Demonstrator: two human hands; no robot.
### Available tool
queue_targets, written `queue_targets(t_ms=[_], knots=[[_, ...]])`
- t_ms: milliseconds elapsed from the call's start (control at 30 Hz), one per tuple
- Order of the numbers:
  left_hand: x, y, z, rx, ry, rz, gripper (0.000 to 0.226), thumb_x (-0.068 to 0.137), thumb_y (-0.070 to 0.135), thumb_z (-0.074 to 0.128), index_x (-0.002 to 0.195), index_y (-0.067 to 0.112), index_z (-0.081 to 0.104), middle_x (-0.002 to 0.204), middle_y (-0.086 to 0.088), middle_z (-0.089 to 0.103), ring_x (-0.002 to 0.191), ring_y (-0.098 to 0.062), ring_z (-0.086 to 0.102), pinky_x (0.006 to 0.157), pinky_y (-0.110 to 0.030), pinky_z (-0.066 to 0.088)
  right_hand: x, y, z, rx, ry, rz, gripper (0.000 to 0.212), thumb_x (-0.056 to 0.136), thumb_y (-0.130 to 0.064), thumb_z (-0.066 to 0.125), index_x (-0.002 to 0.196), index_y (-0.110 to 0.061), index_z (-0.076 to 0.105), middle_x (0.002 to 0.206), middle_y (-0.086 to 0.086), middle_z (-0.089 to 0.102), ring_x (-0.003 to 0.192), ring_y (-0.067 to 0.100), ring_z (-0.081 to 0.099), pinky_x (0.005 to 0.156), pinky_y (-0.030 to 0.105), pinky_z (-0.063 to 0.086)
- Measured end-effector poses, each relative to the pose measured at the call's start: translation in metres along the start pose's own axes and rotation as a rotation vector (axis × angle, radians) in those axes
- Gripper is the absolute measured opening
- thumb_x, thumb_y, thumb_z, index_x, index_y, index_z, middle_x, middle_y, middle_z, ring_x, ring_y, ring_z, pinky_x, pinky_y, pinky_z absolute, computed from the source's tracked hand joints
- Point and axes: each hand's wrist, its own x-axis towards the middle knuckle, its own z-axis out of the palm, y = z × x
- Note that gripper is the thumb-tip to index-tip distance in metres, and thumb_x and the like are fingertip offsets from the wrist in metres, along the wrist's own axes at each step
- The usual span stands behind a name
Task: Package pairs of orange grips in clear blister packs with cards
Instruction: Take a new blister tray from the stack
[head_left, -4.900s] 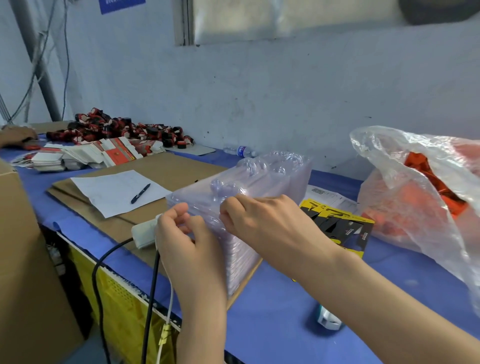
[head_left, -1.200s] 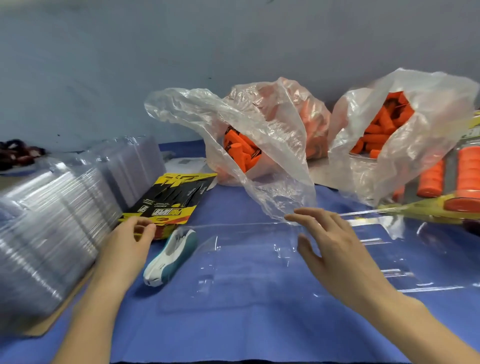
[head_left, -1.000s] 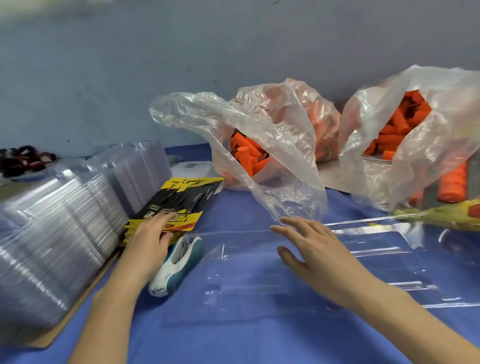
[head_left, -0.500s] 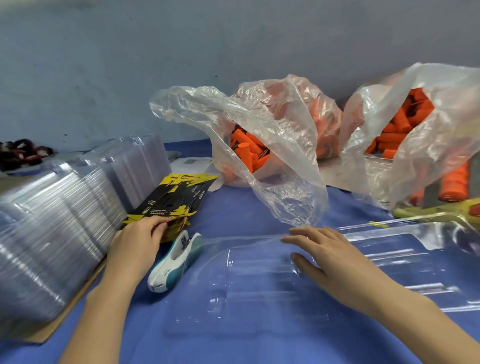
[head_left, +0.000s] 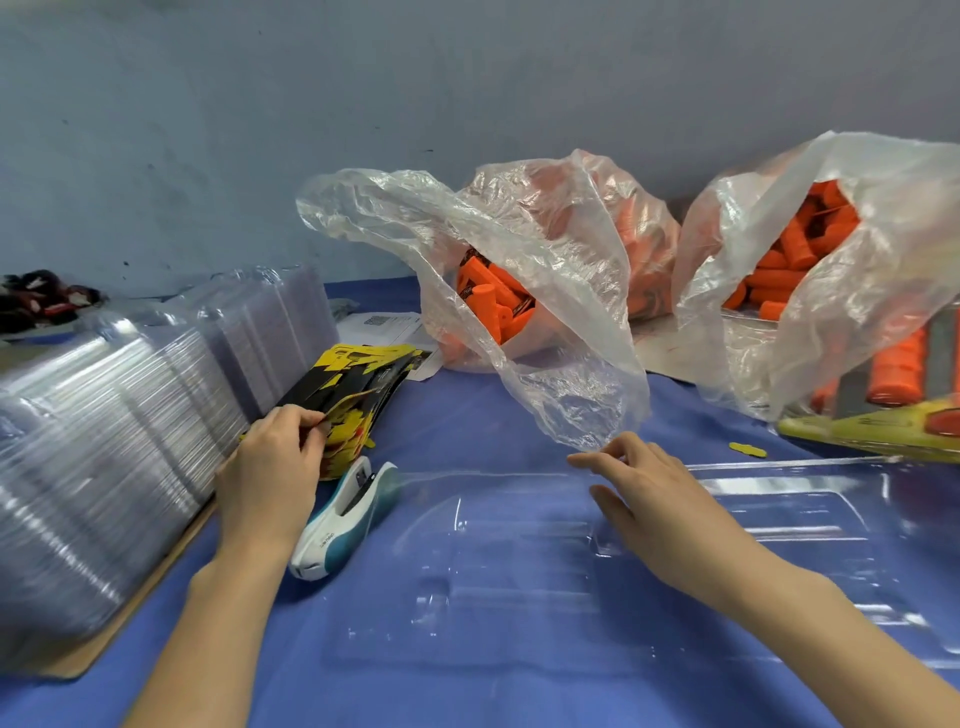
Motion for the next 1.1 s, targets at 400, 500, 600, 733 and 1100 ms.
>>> queue_targets(t_ms=[400,500,600,733,1100], knots=[[0.003,-0.008,0.007,-0.019,-0.267,0.003,0.016,0.095,0.02,0.06,0.109,0.022,0.067,0.115,0.001,0.066,0.107,-0.025,0.057,0.089,-0.043,0.048,0.006,-0.006,0.0,0.121,-0.014,0.068,0.049,0.095,-0.062,0.033,0.135,-0.038,0.048,0.125,-0.018,0.052,0.119,0.013,0.046,0.099,0.031,0.034],[0.003,-0.007,0.008,-0.012,-0.374,0.031,0.027,0.097,0.022,0.056,0.123,0.022,0.063,0.126,0.0,0.061,0.118,-0.025,0.053,0.101,-0.045,0.044,0.009,-0.01,0.0,0.124,-0.042,0.065,0.049,0.093,-0.063,0.039,0.135,-0.039,0.049,0.116,-0.019,0.053,0.114,0.01,0.049,0.099,0.031,0.035],[0.002,-0.001,0.007,-0.103,-0.375,0.05,0.029,0.099,0.021,0.051,0.125,0.022,0.061,0.131,0.0,0.059,0.124,-0.024,0.048,0.107,-0.044,0.038,0.013,-0.012,0.0,0.144,-0.057,0.063,0.043,0.094,-0.059,0.046,0.133,-0.039,0.051,0.104,-0.018,0.048,0.096,0.004,0.046,0.094,0.029,0.036],[-0.003,0.017,0.001,-0.285,-0.406,0.122,0.027,0.098,0.036,0.055,0.119,0.025,0.065,0.122,0.007,0.063,0.119,-0.016,0.05,0.103,-0.036,0.039,0.016,-0.012,-0.003,0.258,-0.03,0.074,0.034,0.092,-0.054,0.056,0.124,-0.041,0.053,0.095,-0.021,0.045,0.083,-0.014,0.045,0.086,0.027,0.036],[-0.012,0.05,-0.003,-0.459,-0.578,0.165,0.017,0.087,0.047,0.065,0.095,0.032,0.066,0.095,0.007,0.056,0.092,-0.001,0.053,0.074,-0.01,0.037,0.022,-0.013,-0.008,0.422,-0.093,0.099,0.028,0.086,-0.057,0.058,0.111,-0.044,0.054,0.088,-0.021,0.061,0.082,-0.002,0.054,0.074,0.024,0.041]])
